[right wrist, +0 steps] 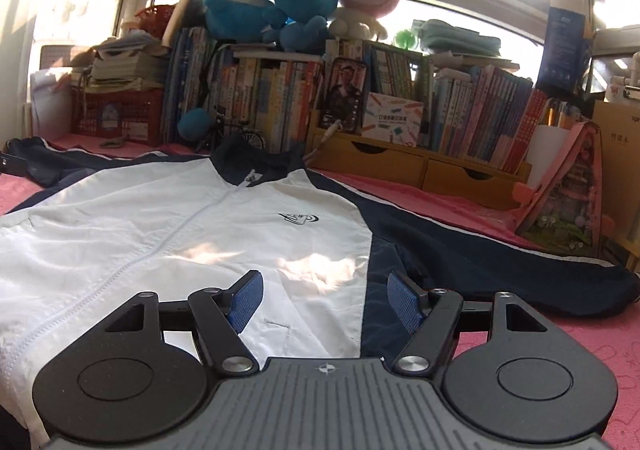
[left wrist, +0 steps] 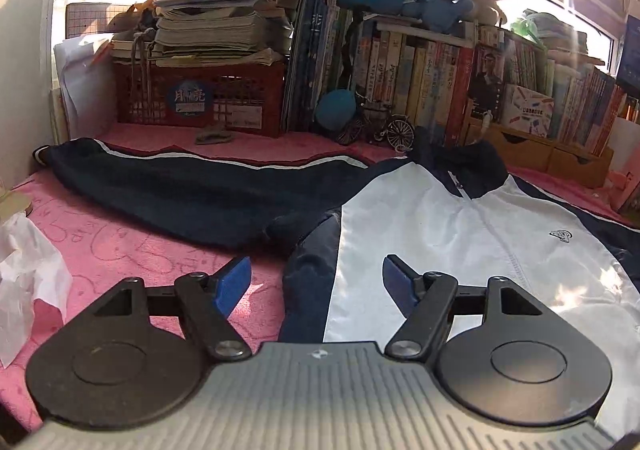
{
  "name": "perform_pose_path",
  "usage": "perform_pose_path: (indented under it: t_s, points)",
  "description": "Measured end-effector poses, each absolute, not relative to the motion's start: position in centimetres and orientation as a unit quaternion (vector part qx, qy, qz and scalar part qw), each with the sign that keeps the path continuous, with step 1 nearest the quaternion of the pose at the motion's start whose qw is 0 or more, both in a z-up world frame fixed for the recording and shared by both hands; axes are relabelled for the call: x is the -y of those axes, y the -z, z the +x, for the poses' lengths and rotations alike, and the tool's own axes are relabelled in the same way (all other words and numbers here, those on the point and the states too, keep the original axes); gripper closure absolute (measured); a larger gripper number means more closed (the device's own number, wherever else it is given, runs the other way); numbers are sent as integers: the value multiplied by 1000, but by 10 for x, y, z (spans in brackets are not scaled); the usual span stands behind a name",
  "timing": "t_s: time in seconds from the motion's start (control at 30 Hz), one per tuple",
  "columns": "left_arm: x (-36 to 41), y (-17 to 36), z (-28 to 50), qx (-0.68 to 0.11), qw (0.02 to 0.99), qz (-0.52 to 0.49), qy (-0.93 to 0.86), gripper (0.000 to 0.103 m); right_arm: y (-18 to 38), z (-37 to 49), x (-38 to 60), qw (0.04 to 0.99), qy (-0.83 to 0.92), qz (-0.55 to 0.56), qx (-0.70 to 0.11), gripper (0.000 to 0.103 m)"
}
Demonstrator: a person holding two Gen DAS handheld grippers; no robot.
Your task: Fold clothes
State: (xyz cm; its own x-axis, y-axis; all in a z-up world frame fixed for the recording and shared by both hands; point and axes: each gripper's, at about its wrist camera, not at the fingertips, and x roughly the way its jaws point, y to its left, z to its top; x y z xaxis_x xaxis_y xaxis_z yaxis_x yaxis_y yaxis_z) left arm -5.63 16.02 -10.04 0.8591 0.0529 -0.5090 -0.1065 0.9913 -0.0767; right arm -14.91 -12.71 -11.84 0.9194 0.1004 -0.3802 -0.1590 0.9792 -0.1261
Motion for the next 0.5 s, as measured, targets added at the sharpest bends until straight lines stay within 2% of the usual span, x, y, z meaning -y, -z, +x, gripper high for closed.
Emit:
perform_pose_path:
  t_s: [0.13,0.27,0.37,0.5]
  points:
    - [-154,123,-16,-307,949,13,-69,46,121,-134,101,971,-106,-89,-197,34]
    - [-163,134,-4,-319,940,60,-105,43,129,-125,89,962,-128,-105,-217,34]
    - [-168,133,-4,-316,935,102,-122,34,138,-120,85,955,-118,-138,-235,34]
    - [-154,122,-7,-302,933,138,-140,35,146,-109,94,949,-75,-174,-252,32]
